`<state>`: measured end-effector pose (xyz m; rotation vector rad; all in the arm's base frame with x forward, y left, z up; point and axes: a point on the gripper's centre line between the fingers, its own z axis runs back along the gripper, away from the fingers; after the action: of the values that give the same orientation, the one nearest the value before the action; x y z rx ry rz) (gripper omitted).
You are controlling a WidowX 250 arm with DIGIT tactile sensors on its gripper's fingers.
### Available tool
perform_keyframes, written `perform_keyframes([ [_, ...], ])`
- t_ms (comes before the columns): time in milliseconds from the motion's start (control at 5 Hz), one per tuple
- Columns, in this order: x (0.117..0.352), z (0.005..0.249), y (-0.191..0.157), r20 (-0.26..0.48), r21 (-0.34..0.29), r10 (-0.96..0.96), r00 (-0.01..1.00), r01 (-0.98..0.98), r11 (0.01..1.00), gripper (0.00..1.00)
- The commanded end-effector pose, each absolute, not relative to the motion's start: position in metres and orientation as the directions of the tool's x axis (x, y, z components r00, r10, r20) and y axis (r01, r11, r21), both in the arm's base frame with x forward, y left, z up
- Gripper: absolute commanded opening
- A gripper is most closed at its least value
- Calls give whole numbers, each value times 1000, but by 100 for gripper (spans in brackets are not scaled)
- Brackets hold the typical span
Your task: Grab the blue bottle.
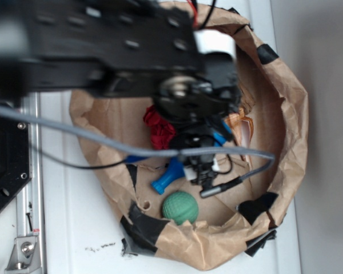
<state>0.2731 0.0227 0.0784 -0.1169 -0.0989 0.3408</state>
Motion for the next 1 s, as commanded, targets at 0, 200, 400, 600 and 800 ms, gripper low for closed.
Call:
perform_keyframes([
  [0,282,59,2,146,-67,203,968,-195,978,100],
  [200,280,58,-1,158,-33,172,972,-169,985,14],
  [400,271,57,0,131,-34,196,972,-193,981,0],
  [600,263,40,4,67,-46,219,973,-216,975,0],
  [800,263,38,11,43,-55,234,971,-231,971,0],
])
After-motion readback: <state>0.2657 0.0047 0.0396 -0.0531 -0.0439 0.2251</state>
